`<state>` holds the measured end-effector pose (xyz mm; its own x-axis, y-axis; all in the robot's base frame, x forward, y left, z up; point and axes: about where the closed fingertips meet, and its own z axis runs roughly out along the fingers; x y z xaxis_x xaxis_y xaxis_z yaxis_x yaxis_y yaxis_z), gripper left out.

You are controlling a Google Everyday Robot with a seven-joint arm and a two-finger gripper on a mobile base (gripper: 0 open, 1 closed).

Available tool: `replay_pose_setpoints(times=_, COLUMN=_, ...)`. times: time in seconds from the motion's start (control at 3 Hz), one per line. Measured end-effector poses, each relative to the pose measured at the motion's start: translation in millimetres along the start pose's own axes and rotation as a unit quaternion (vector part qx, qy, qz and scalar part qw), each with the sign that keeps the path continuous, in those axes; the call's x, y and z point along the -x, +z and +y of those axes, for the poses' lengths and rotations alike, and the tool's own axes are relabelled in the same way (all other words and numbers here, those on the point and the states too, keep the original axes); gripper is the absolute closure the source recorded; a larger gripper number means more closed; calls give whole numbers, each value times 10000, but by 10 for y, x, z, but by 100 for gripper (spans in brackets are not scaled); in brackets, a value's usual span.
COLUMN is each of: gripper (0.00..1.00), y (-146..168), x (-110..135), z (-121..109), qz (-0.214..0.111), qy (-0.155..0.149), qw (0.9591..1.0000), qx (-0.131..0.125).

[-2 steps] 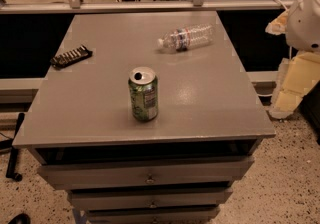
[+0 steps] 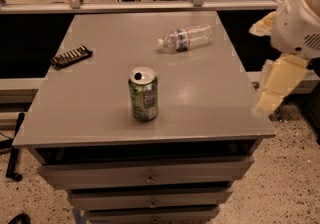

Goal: Pick green can

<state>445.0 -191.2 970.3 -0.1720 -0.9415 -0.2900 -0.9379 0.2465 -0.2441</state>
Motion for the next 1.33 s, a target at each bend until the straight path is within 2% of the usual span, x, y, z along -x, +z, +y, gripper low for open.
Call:
replay_pose_setpoints(times=0.33, gripper=0, y=533, x=732, z=22, qz=-1530, qy=-245, qw=9876, qx=266)
replay_pose_setpoints(times=0.67, gripper=0, y=800, x=1140, z=49, qz=-2372, qy=-273, qw=9697, qx=524)
replay_pose_setpoints(times=1.0, gripper=0, y=1065, x=1468, z=195, qz=-3116, qy=-151, qw=9458, qx=902)
replay_pose_setpoints(times=1.33, gripper=2, y=1318, x=1768, z=410, qz=-3779, qy=32, qw=9157, qx=1369)
